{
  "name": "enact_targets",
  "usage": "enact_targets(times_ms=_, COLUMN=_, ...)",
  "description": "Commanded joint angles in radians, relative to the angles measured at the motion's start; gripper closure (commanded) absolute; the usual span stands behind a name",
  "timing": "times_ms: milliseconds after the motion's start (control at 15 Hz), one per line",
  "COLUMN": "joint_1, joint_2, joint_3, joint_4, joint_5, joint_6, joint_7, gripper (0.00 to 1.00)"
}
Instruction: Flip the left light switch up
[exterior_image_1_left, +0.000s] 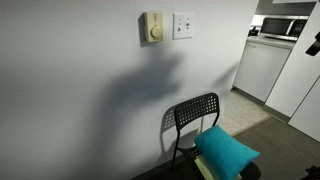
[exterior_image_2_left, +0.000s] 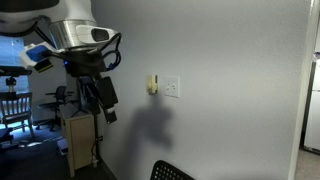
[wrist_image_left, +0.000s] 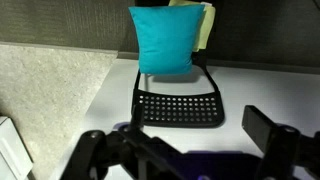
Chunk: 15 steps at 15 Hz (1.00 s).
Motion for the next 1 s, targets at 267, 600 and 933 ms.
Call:
enact_targets(times_ms=267, joint_1=0.026, joint_2=0.043, joint_3=-0.011, joint_4=0.017, joint_5=0.012, joint_6=-0.013, joint_7=-0.054, gripper=0.00)
enact_targets(times_ms=600, joint_1=0.103, joint_2=0.123, joint_3=-0.037, joint_4=0.044, joint_5=0.037, joint_6=0.024, joint_7=-0.203, gripper=0.00)
enact_targets(times_ms=933, joint_1=0.174, joint_2=0.274, joint_3=-0.022, joint_4=0.118, joint_5=-0.001, joint_6=0.059, joint_7=-0.391, gripper=0.00)
